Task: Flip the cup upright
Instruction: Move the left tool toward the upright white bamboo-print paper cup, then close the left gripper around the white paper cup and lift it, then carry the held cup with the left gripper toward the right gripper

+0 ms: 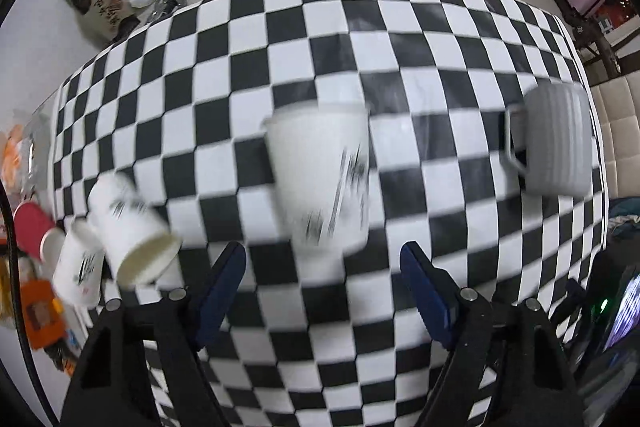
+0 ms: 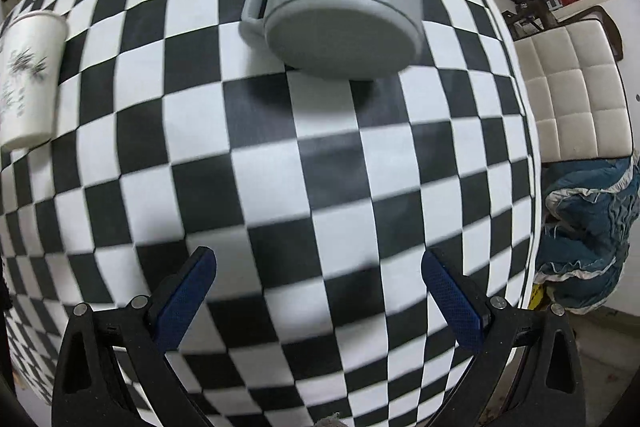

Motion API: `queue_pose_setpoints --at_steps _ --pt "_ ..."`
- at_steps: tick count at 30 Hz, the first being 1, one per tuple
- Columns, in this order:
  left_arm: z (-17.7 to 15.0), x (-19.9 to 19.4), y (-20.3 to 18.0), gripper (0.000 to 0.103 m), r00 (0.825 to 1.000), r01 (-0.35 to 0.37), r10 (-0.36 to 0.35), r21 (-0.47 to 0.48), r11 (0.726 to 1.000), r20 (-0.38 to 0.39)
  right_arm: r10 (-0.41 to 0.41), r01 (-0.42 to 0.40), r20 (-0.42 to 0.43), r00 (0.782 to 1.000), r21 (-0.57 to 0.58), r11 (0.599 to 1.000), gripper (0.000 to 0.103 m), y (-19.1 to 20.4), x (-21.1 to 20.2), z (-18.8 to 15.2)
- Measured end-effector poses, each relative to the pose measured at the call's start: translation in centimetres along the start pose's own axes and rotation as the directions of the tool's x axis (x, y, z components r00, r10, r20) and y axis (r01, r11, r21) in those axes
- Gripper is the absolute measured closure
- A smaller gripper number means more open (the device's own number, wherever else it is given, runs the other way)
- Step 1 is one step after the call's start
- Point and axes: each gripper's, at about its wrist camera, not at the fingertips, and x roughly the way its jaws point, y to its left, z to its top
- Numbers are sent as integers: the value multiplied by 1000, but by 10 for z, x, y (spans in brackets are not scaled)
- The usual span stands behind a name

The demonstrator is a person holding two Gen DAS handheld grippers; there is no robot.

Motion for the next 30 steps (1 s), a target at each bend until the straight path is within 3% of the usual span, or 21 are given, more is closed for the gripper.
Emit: queue_pose_setpoints --at_steps 5,7,10,16,24,30 --pt "31 19 4 25 1000 14 -15 -19 1000 -20 9 -9 -19 1000 -2 1000 0 -3 12 27" --pt "38 28 6 32 999 17 -17 -27 1000 -33 12 -12 -22 1000 -4 1000 0 -4 15 33" --pt "40 39 9 44 998 23 -24 -28 999 -52 16 -16 -30 999 -14 1000 0 -3 16 38" --pt "39 35 5 46 999 27 -27 1 1000 -22 25 -26 -32 999 -26 999 0 -1 18 40" --pt "0 1 -1 46 1000 13 -13 -8 1000 20 32 -32 4 999 -42 999 0 8 -5 19" --pt "-57 -37 13 46 998 10 -9 -8 1000 66 46 -45 24 999 -36 998 0 6 -24 -9"
